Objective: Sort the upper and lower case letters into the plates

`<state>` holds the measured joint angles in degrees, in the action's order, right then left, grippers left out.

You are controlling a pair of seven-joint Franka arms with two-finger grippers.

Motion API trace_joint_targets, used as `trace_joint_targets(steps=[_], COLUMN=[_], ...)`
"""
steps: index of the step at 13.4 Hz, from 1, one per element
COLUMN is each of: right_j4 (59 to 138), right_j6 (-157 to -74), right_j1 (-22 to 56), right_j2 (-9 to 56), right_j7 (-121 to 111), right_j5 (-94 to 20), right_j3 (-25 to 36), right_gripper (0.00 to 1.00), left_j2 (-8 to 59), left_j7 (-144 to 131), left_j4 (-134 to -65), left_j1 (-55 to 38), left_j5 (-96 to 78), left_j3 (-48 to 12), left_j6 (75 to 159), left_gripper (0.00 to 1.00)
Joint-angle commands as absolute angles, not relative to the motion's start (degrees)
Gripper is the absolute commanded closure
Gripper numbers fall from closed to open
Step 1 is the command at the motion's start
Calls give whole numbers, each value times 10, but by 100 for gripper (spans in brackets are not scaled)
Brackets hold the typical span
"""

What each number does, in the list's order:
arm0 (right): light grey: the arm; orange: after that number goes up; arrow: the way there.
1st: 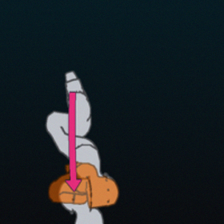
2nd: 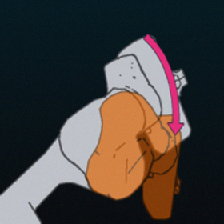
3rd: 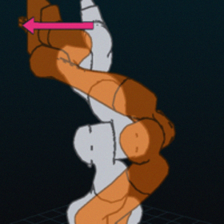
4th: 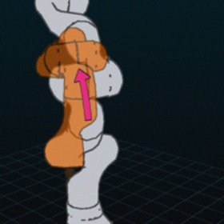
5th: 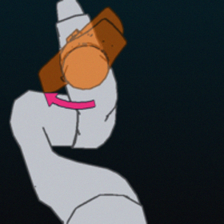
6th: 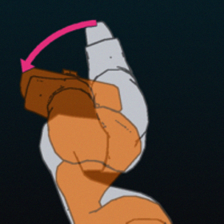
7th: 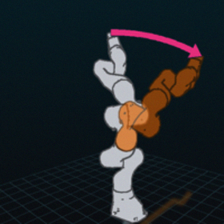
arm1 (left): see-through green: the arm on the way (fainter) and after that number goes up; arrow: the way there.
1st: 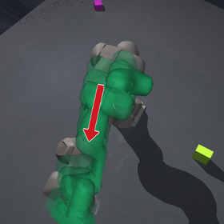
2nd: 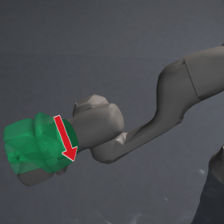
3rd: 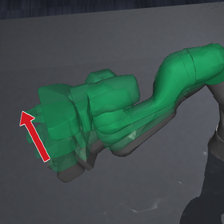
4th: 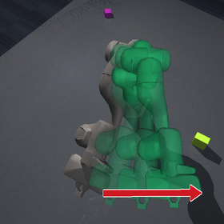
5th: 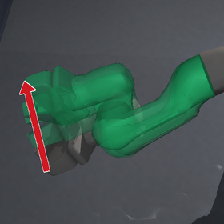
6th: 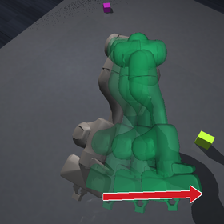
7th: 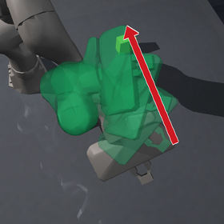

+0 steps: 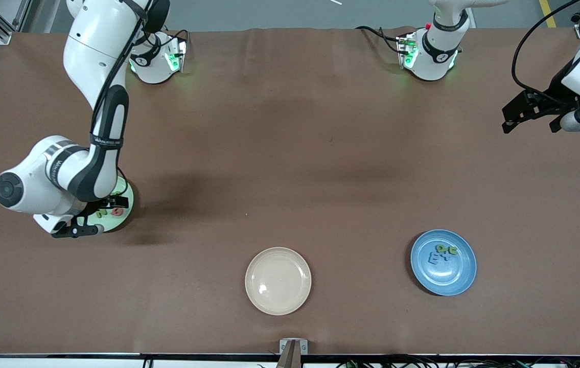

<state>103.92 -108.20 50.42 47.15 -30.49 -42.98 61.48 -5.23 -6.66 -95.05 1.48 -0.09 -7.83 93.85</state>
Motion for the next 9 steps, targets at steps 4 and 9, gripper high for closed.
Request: trace_joint_targets(steps=[4, 9], right_j4=[1041, 1047], right_j6=[-1082, -1028], right_j1=[301, 60], right_j2=[238, 91], right_j7=[-100, -56], right_j5=[-132, -40], right_j3=[341, 84], right_gripper=[1, 0], left_j2=[-56, -55], left_j7=[-66, -68], left_j4=[-945, -945], left_j1=[17, 16], left_j5=[-4, 10], left_j3=[-80, -82], left_j6=[932, 933], left_gripper=[0, 0])
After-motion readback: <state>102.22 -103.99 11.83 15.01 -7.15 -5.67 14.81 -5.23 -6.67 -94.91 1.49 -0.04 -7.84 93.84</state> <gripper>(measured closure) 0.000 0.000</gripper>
